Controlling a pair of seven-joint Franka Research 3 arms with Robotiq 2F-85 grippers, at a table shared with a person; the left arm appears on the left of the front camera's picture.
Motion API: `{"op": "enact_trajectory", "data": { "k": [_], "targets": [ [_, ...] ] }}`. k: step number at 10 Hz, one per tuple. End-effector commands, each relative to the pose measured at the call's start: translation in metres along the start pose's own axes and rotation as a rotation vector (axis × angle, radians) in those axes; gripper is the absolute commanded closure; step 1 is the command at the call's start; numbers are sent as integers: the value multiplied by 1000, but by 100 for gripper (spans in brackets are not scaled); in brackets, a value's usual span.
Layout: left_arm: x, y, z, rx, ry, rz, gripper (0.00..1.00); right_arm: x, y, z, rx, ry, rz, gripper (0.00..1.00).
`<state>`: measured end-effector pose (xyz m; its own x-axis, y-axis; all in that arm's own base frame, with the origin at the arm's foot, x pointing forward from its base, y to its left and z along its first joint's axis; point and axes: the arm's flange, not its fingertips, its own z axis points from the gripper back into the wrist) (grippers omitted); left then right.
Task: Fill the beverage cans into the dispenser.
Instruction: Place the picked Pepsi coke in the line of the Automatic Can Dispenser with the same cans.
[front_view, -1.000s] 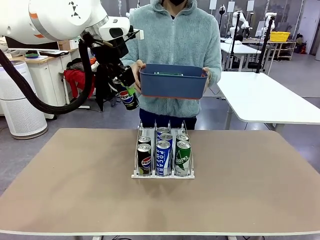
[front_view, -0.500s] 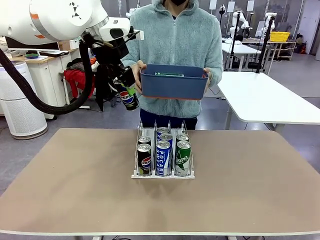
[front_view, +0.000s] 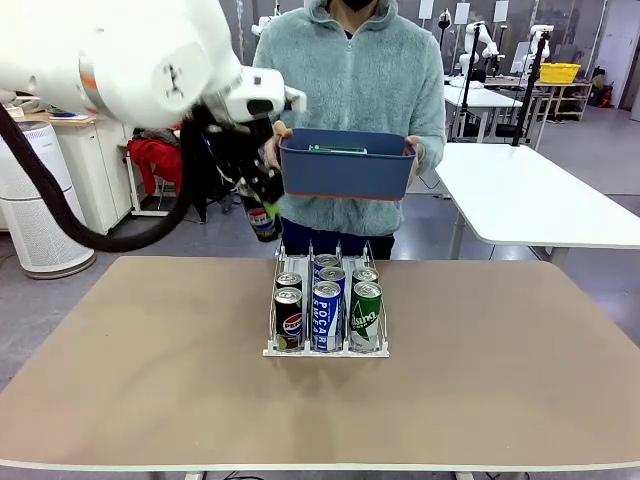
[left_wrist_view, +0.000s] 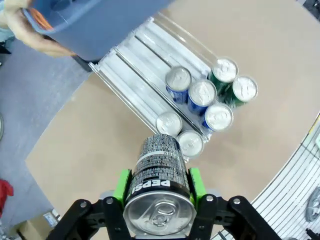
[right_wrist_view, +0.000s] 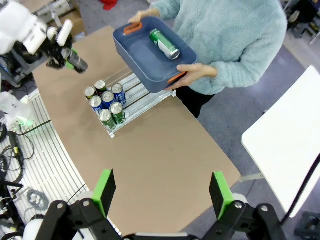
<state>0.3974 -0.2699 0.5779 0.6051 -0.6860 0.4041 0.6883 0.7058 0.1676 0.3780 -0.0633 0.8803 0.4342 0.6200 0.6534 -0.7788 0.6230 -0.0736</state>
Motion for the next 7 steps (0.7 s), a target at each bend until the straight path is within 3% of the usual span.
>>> {"op": "enact_trajectory", "data": {
  "k": [1, 3, 5, 6, 7],
  "targets": [
    [-17, -43, -12, 79, 19, -31, 42, 0, 2, 0, 1, 0, 1, 0],
    [-51, -66, -10, 89, 47, -102, 42, 0, 2, 0, 1, 0, 1, 0],
    [-59, -79, -20, 41, -59, -52, 42, 0, 2, 0, 1, 0, 1, 0],
    [-45, -77, -20, 64, 54, -101, 42, 0, 2, 0, 1, 0, 1, 0],
    [-45, -77, -20, 64, 54, -101, 42, 0, 2, 0, 1, 0, 1, 0]
  ]
}}
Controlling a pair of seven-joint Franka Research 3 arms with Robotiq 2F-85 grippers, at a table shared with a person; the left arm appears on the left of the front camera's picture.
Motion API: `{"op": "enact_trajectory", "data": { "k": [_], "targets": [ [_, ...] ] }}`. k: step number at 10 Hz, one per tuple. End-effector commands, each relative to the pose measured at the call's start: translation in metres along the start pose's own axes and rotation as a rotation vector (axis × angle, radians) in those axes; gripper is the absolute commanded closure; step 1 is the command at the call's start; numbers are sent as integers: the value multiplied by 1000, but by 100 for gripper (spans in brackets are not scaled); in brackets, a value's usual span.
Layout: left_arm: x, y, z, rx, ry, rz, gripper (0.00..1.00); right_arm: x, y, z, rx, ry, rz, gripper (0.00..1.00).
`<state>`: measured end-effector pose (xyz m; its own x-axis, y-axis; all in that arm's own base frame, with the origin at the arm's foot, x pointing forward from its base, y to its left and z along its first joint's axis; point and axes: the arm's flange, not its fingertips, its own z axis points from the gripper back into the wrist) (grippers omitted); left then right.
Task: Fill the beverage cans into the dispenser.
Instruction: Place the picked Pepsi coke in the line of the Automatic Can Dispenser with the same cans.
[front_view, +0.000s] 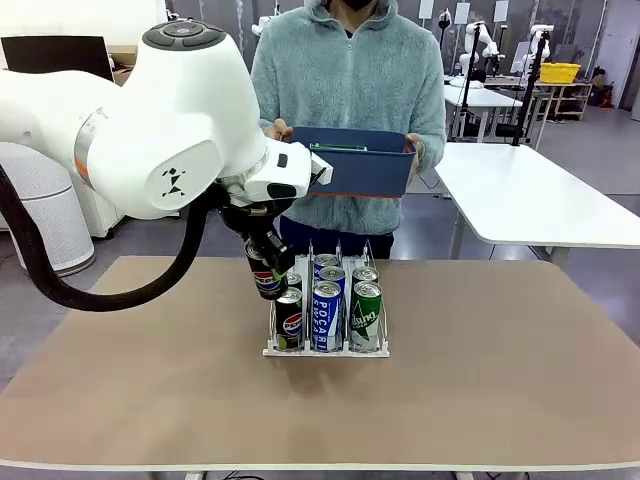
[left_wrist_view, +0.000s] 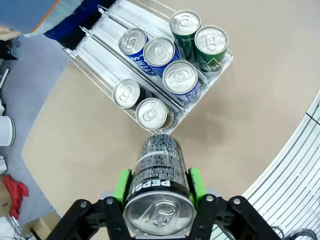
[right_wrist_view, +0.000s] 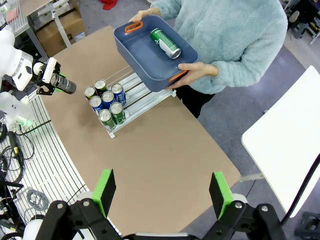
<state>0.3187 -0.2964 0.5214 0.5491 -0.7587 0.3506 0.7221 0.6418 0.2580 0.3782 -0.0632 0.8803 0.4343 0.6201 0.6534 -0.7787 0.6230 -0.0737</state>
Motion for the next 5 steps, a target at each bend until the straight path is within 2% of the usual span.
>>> {"op": "enact_trajectory", "data": {
  "k": [1, 5],
  "targets": [
    [6, 6, 4, 5, 19, -1, 42, 0, 2, 0, 1, 0, 1, 0],
    [2, 4, 0, -5, 14, 5, 42, 0, 2, 0, 1, 0, 1, 0]
  ]
}}
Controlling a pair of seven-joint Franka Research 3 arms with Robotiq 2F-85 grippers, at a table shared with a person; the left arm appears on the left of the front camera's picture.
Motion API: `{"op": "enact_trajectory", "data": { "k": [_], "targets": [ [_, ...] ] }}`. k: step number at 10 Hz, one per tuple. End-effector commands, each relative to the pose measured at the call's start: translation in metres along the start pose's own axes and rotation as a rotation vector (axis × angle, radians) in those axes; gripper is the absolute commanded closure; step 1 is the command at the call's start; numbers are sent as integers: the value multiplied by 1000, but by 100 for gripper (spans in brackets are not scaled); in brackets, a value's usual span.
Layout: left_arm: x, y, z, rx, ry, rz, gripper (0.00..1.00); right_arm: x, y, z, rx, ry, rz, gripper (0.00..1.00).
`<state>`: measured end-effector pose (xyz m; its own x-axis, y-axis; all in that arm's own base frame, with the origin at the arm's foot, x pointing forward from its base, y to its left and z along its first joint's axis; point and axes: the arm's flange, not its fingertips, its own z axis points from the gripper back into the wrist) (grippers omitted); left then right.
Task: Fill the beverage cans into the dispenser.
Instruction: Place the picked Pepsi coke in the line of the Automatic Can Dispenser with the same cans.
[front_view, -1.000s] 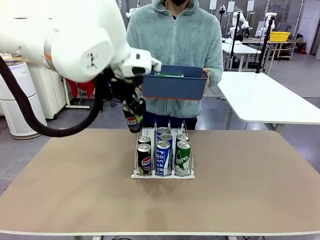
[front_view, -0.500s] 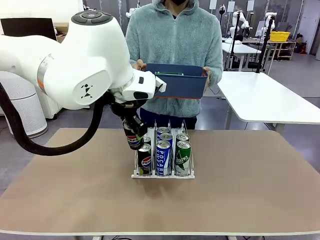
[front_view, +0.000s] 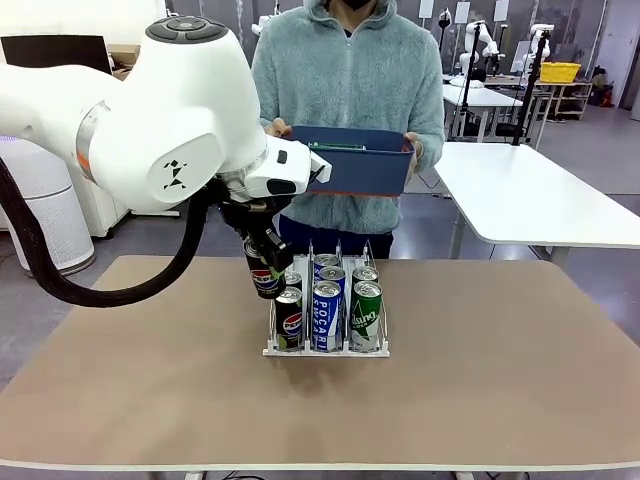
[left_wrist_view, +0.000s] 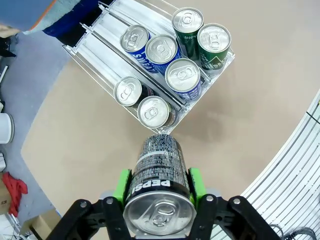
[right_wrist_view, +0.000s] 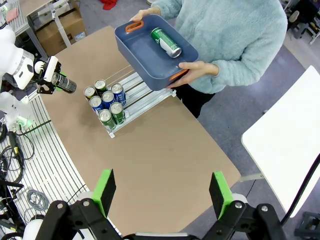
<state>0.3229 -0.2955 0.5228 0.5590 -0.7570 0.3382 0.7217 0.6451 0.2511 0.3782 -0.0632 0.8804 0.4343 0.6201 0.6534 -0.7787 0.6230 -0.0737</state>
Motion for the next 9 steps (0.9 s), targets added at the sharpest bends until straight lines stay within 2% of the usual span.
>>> {"op": "enact_trajectory", "data": {
  "k": [1, 4, 7, 9],
  "targets": [
    [6, 12, -8, 35, 5, -56, 42, 0, 2, 0, 1, 0, 1, 0],
    [16, 8, -38, -36, -55, -112, 42, 0, 2, 0, 1, 0, 1, 0],
    [18, 8, -57, -39, -72, -179, 42, 0, 2, 0, 1, 0, 1, 0],
    [13, -11, -48, -40, -65, -192, 42, 0, 2, 0, 1, 0, 1, 0]
  ]
}}
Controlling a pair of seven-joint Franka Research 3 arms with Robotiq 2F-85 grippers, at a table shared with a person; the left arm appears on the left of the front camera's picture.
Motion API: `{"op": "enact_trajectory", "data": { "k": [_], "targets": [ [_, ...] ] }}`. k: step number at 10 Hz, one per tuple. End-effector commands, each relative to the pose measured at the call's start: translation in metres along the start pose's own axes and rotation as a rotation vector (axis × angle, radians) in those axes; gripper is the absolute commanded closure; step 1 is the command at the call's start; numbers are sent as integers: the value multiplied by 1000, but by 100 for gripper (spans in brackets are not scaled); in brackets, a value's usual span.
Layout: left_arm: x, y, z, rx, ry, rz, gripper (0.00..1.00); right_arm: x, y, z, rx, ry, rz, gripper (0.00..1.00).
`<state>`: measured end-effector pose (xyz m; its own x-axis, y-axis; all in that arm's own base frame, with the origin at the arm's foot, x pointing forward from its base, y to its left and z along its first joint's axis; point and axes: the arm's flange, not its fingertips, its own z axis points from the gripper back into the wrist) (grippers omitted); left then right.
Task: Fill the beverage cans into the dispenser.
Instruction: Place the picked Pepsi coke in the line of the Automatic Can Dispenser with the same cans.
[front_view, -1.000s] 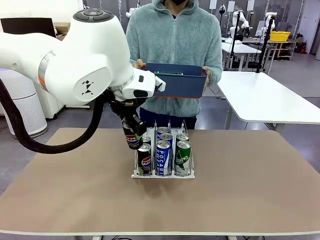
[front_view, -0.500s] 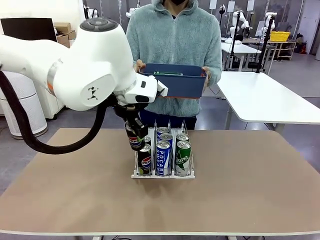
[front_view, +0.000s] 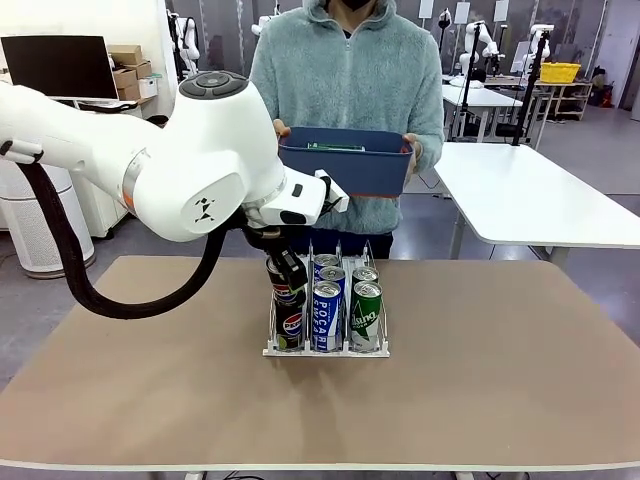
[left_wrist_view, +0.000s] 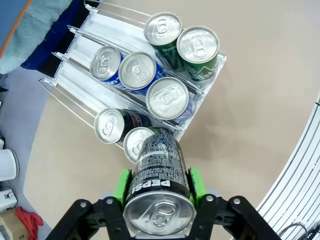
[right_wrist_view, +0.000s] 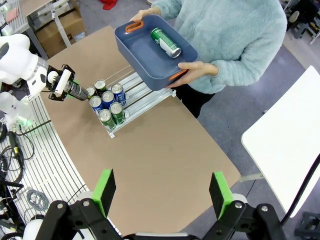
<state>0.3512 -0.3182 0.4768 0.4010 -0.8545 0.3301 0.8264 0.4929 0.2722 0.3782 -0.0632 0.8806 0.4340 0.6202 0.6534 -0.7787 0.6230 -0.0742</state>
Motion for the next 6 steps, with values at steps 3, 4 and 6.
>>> {"op": "enact_trajectory", "data": {
  "k": [3, 4, 6],
  "targets": [
    [-9, -22, 20, 10, -21, -23, 42, 0, 2, 0, 1, 0, 1, 0],
    [-5, -26, 15, 14, -11, -20, 42, 0, 2, 0, 1, 0, 1, 0],
    [-11, -42, 19, -12, 13, -20, 42, 0, 2, 0, 1, 0, 1, 0]
  ]
}}
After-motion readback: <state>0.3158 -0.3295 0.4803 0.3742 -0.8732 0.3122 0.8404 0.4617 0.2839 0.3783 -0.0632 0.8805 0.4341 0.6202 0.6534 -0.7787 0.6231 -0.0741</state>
